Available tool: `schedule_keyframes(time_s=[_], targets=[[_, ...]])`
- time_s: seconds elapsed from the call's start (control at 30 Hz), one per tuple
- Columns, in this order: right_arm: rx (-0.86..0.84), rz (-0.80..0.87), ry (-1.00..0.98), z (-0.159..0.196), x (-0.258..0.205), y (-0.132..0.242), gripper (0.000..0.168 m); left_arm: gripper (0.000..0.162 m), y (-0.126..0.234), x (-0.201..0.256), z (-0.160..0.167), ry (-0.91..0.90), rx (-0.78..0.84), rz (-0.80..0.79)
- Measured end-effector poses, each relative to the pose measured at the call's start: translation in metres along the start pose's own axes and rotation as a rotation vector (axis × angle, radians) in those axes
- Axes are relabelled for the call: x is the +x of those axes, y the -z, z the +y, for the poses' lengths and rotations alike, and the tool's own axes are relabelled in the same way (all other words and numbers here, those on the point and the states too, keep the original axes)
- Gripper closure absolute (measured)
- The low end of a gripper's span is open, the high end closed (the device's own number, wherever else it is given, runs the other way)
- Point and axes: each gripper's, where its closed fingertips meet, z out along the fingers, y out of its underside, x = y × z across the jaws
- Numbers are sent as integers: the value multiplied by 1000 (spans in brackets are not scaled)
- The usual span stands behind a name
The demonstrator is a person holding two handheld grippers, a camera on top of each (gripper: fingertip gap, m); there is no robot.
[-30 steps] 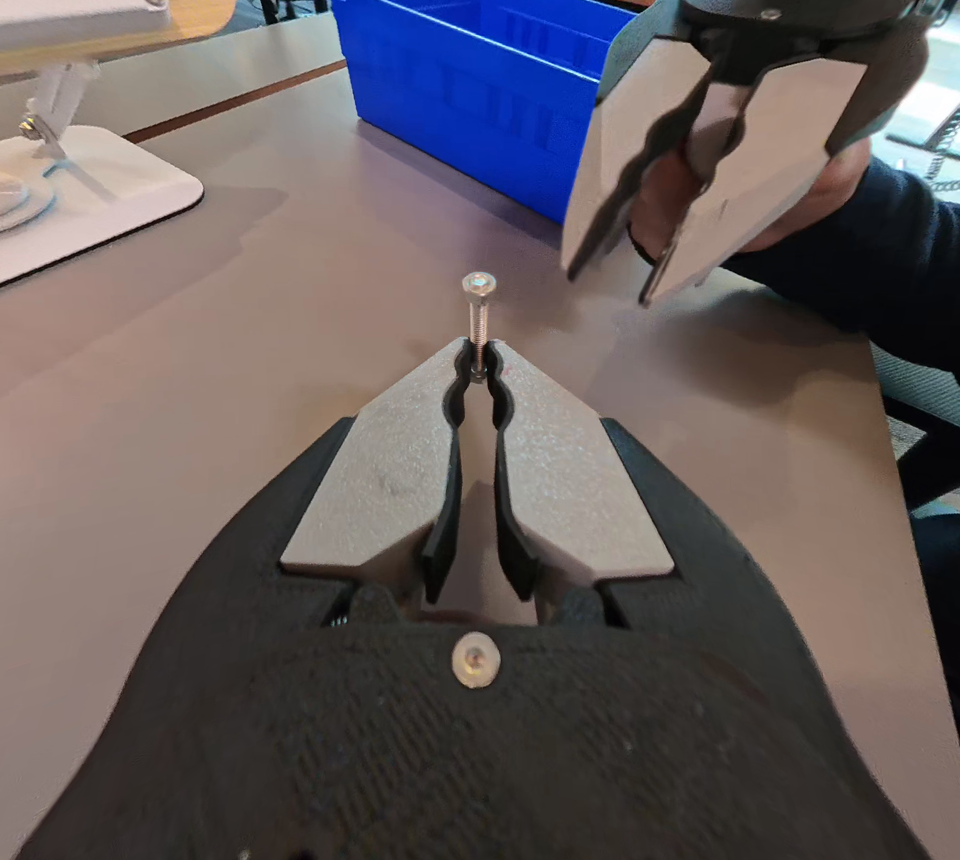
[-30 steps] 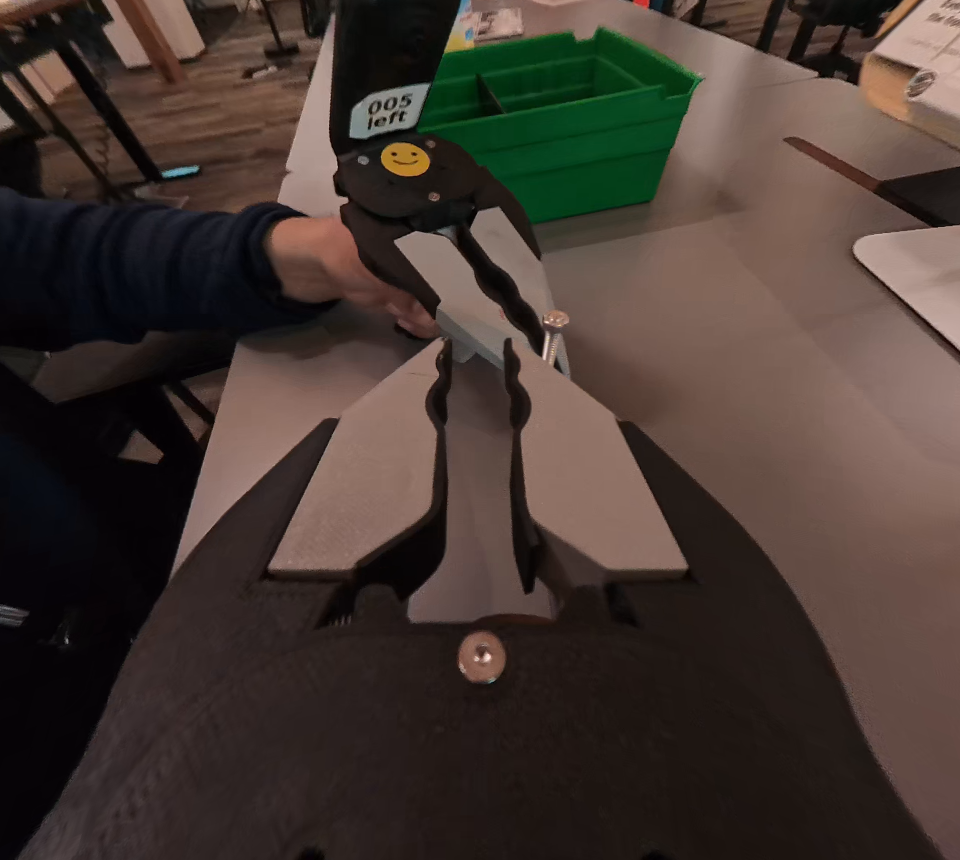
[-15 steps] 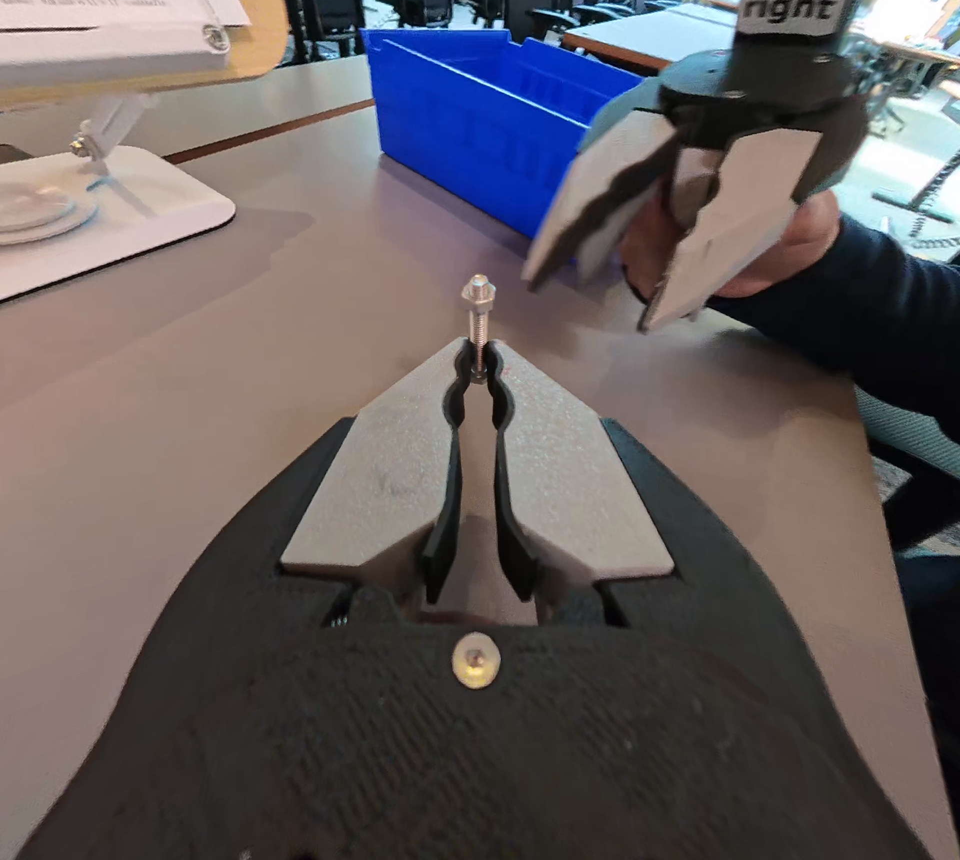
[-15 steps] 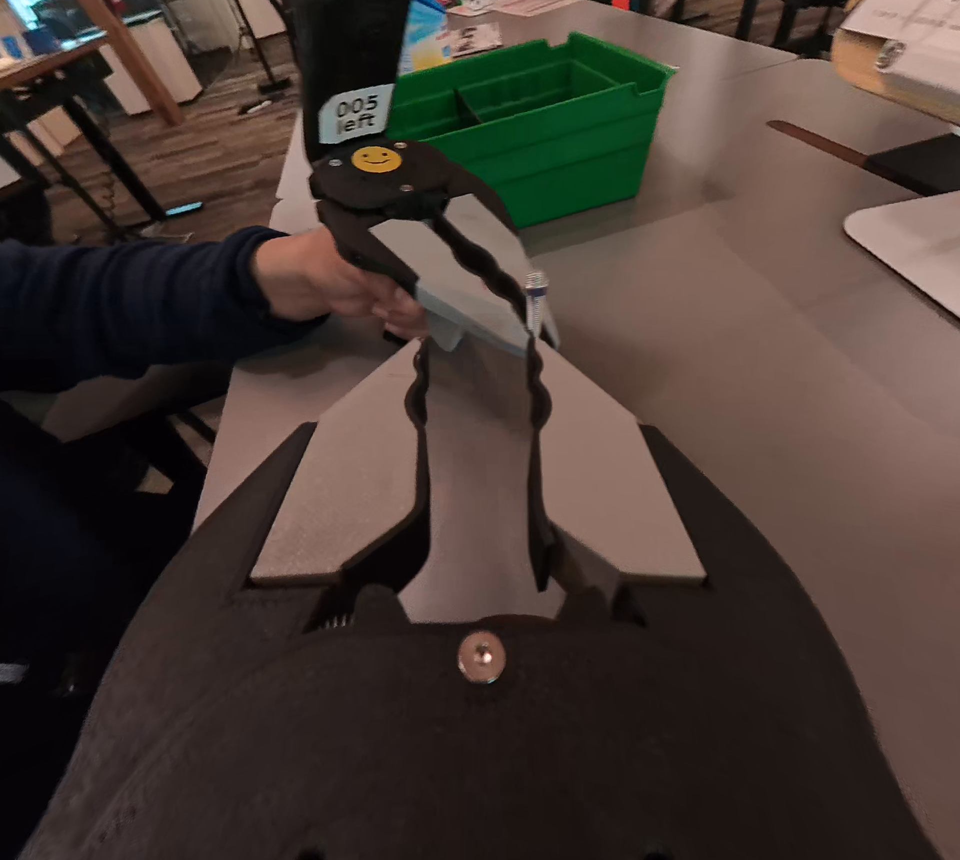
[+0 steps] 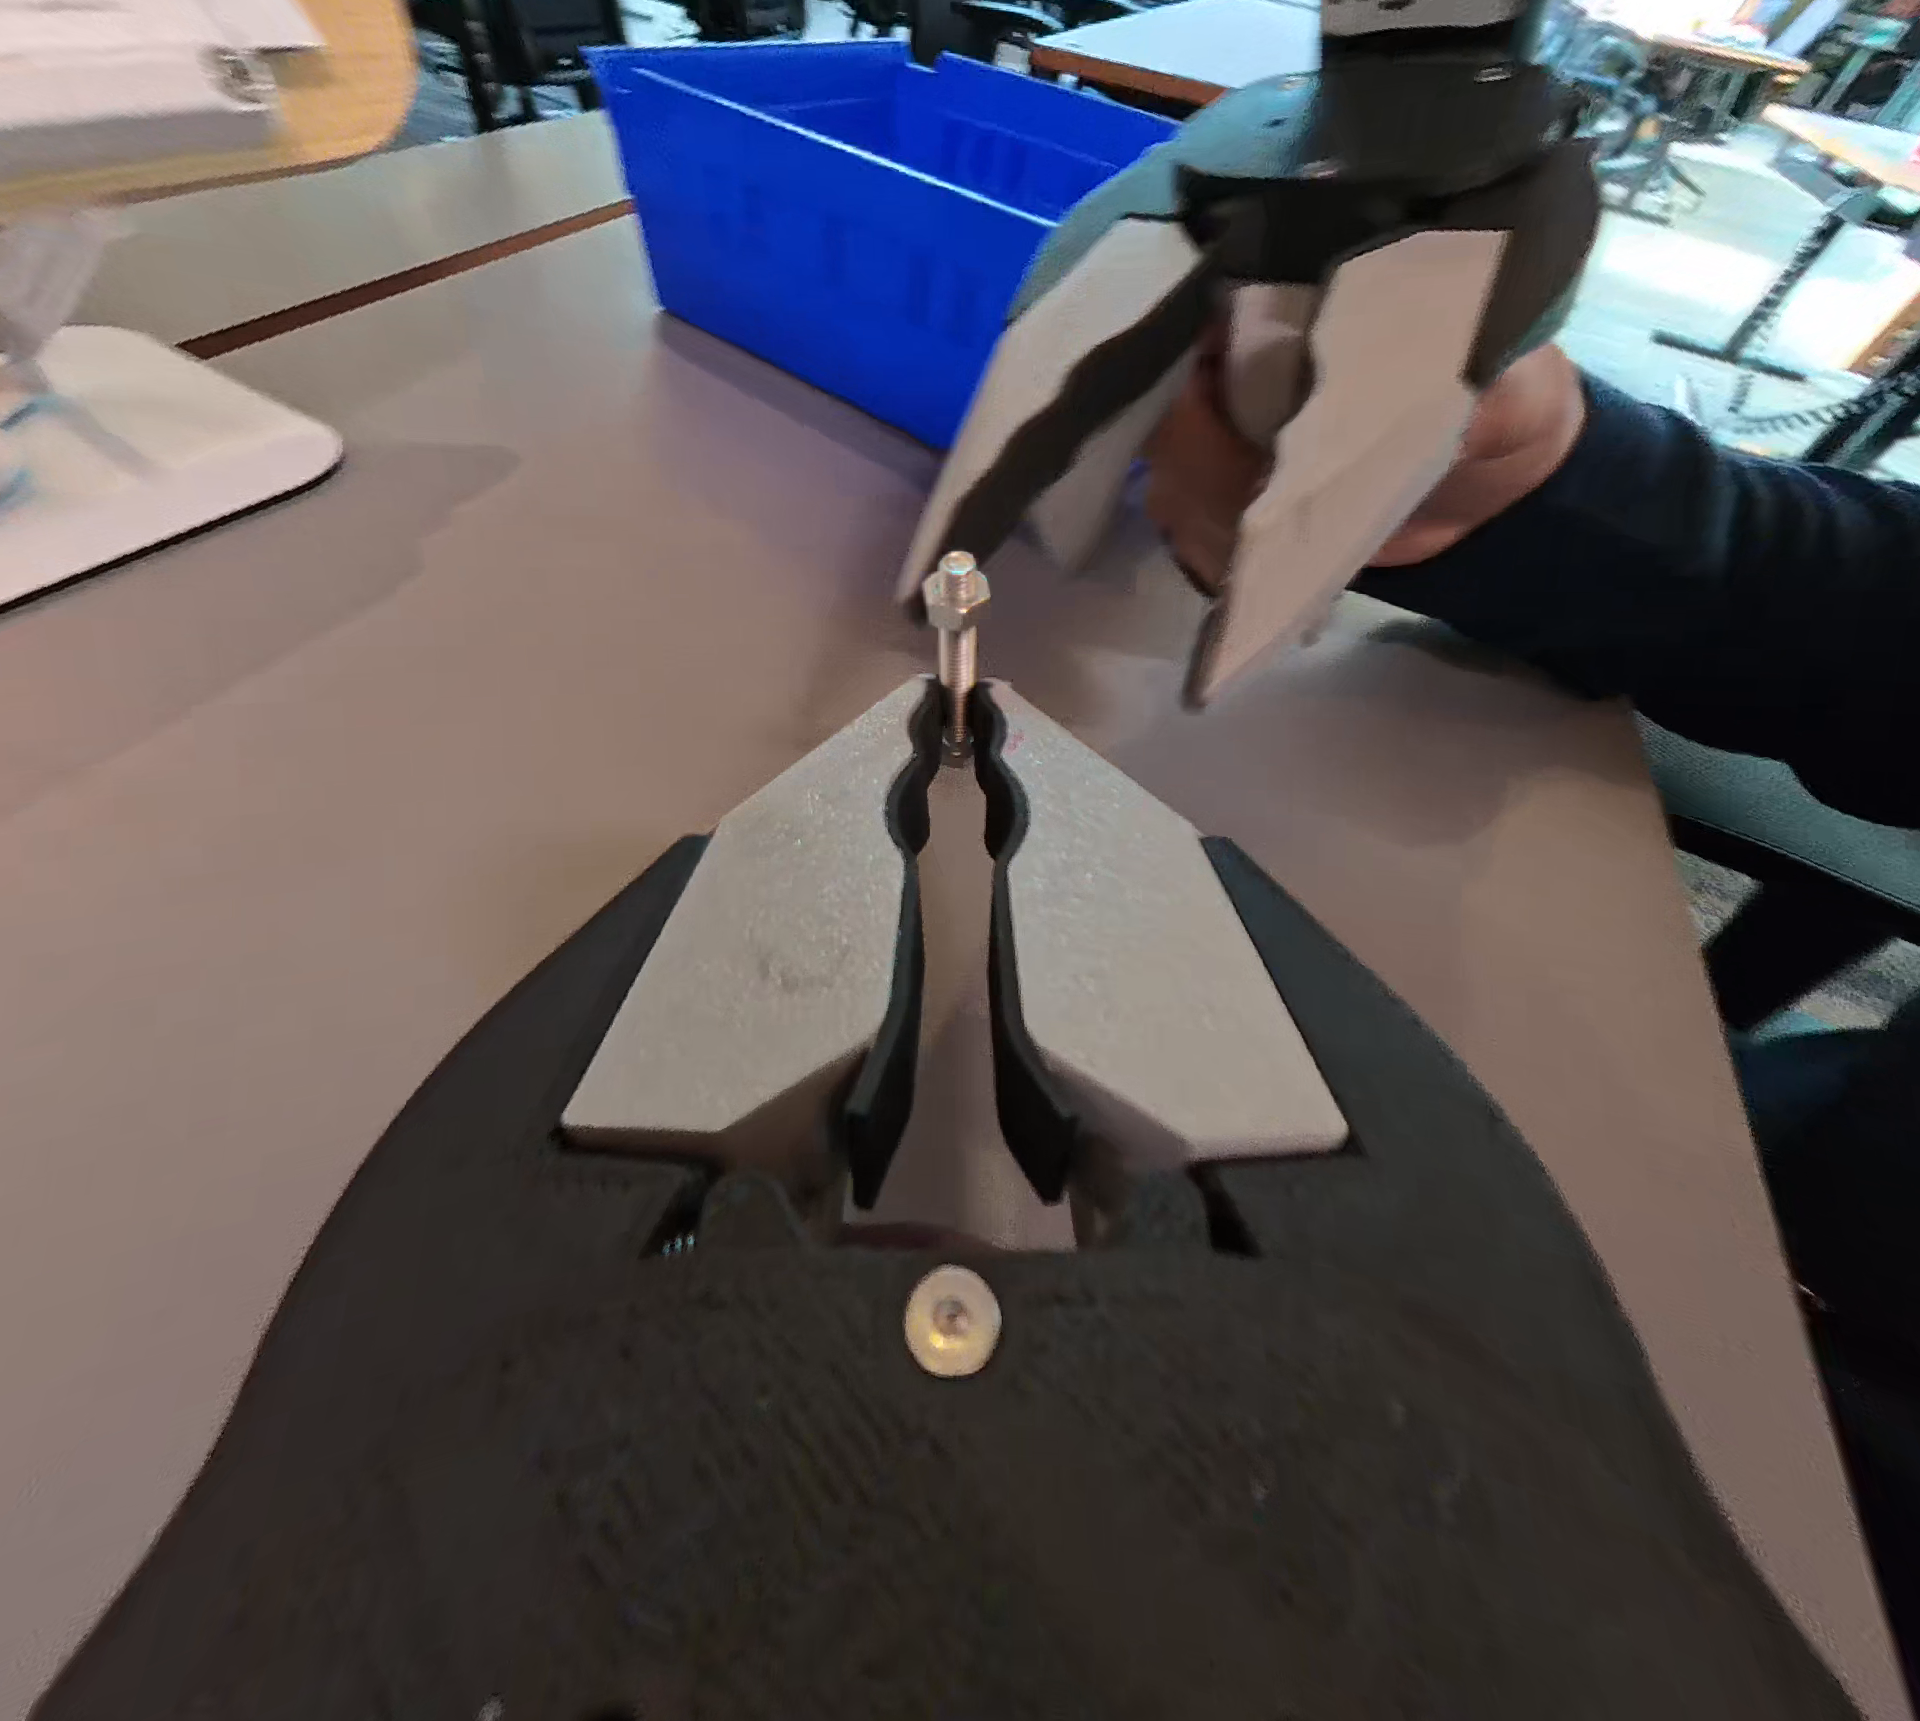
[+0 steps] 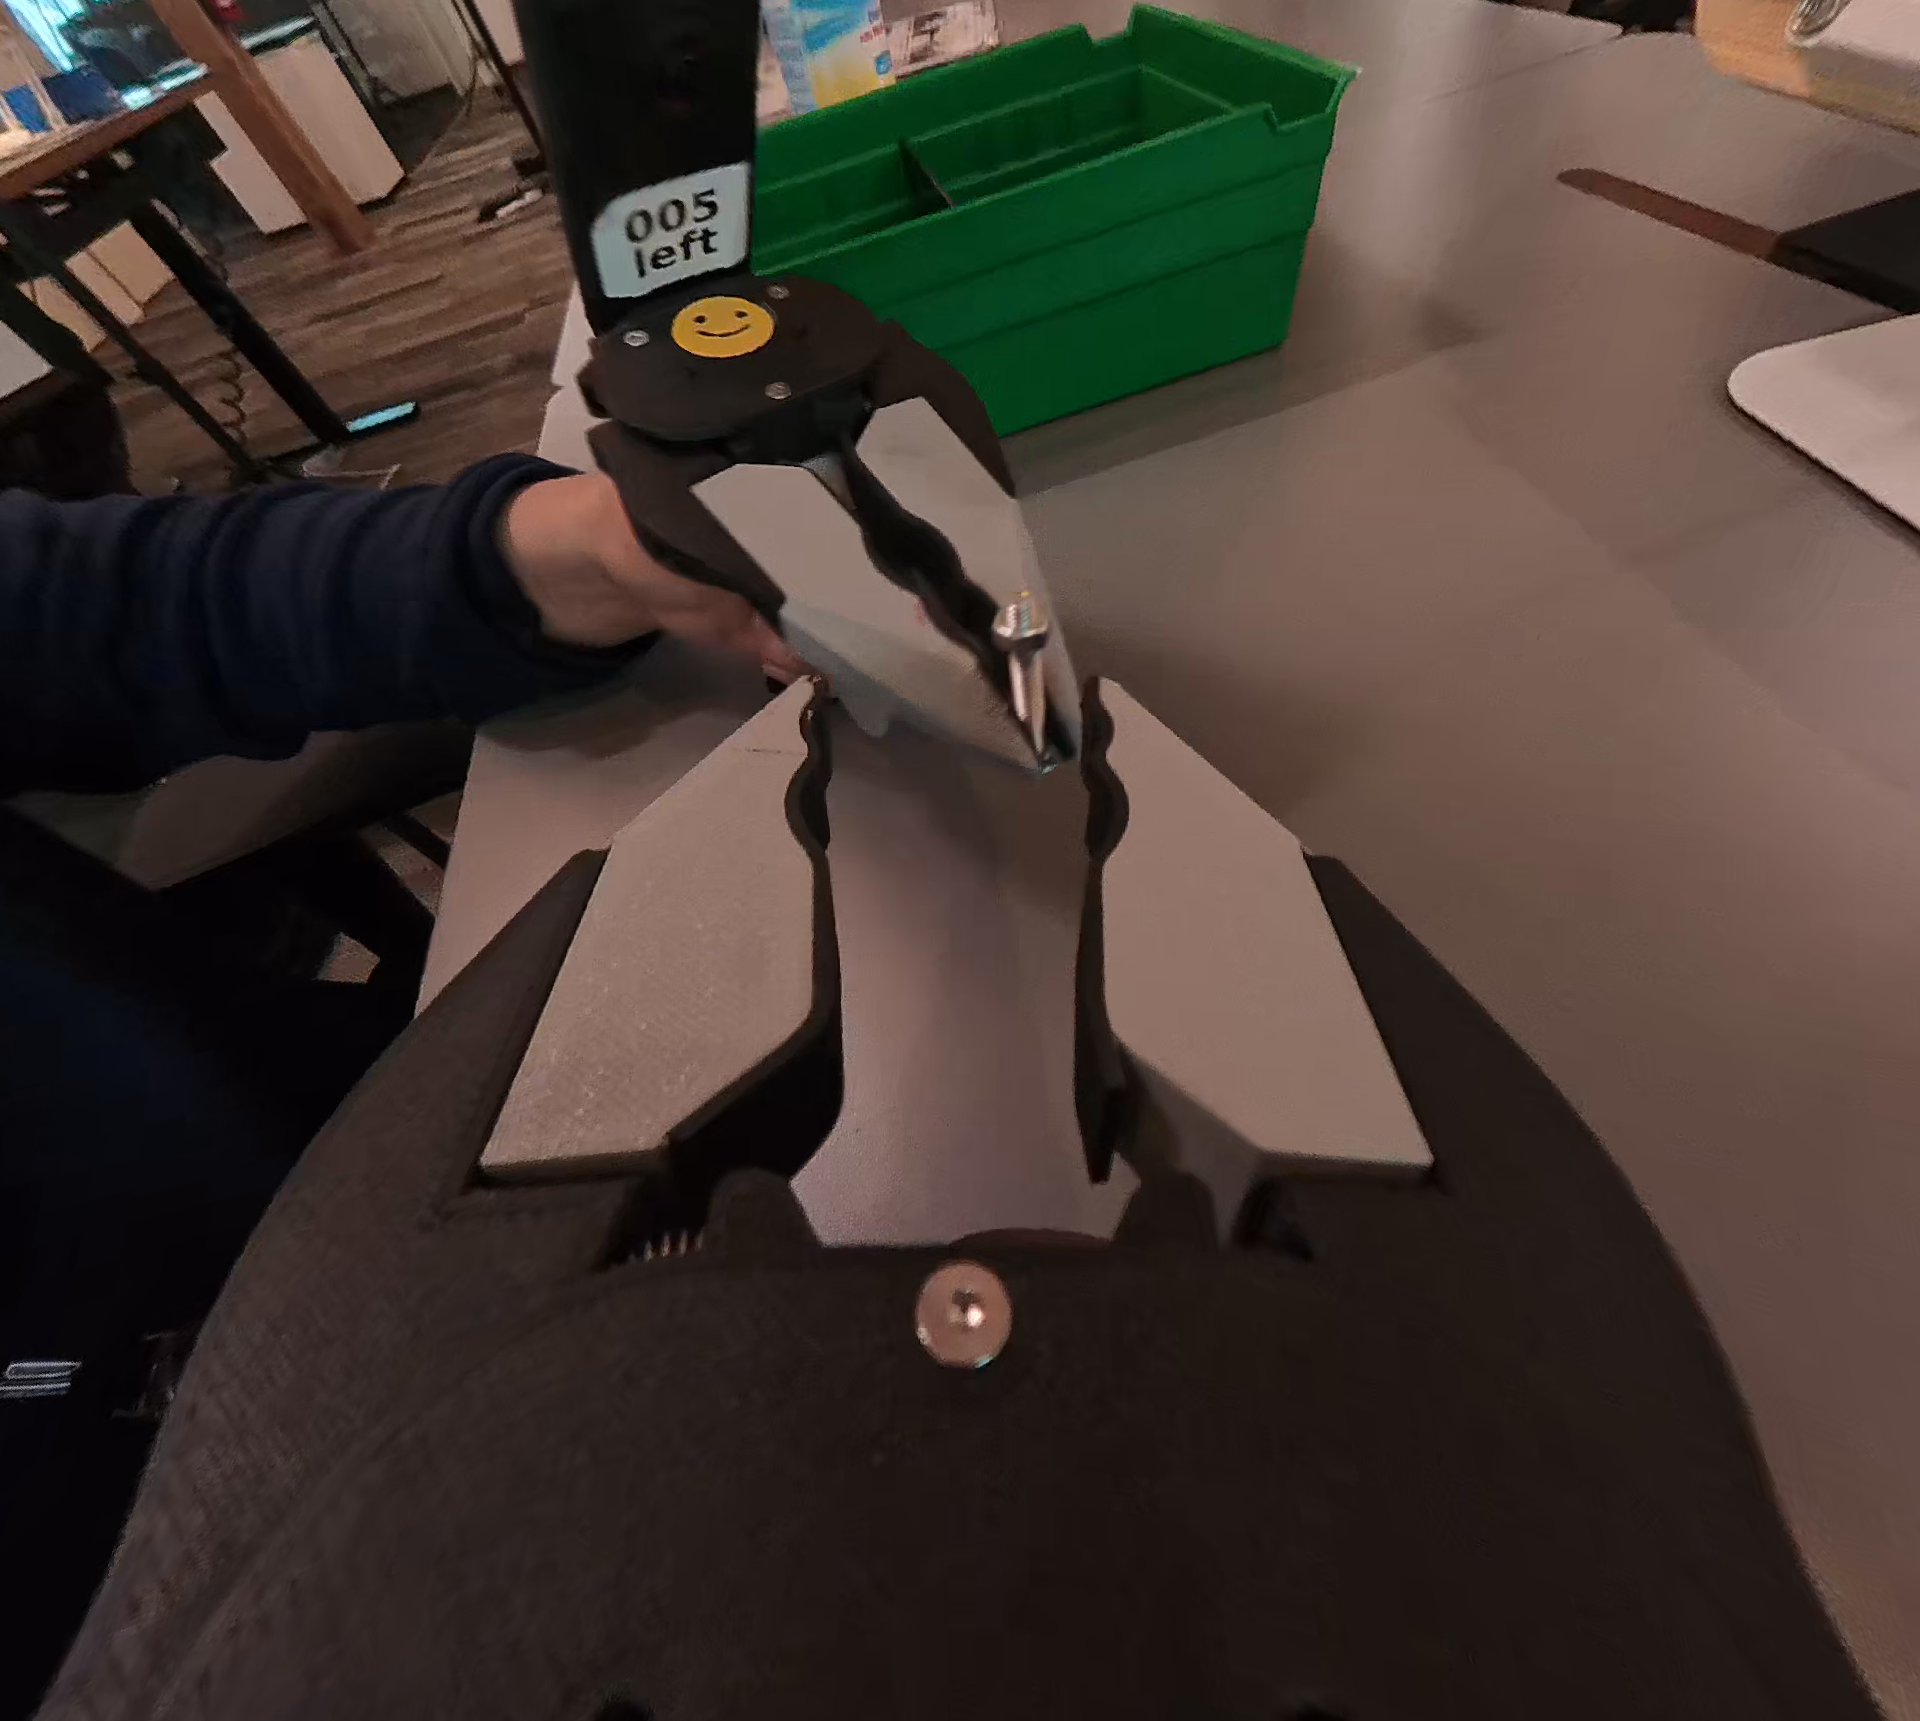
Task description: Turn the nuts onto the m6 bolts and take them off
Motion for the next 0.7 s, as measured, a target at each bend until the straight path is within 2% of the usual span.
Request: schedule_keyframes(time_s=[0.07,0.1,0.2,0.23,0.27,0.33,0.37,0.7], targets=[[-26,-18,11,5,-4,-4,121,158,-8,12,3,-34,-34,23],[-33,-33,20,6,-8,-5,127,158,-10,11,5,-46,-46,7],[-44,-2,33,7,-4,0,126,158,-4,-4,2,14,-18,-44],[-36,-29,27,6,-7,2,146,158,1,-13,-1,41,5,-73],[-13,-41,12,2,-8,4,146,158,5,-18,-3,54,21,-79],[12,-14,-9,-2,-1,7,132,158,10,-21,-3,58,26,-81],[16,-2,-9,-3,1,8,131,158,9,-20,-2,56,21,-82],[-6,15,3,2,5,4,136,158,-1,-1,3,54,-14,-1]])
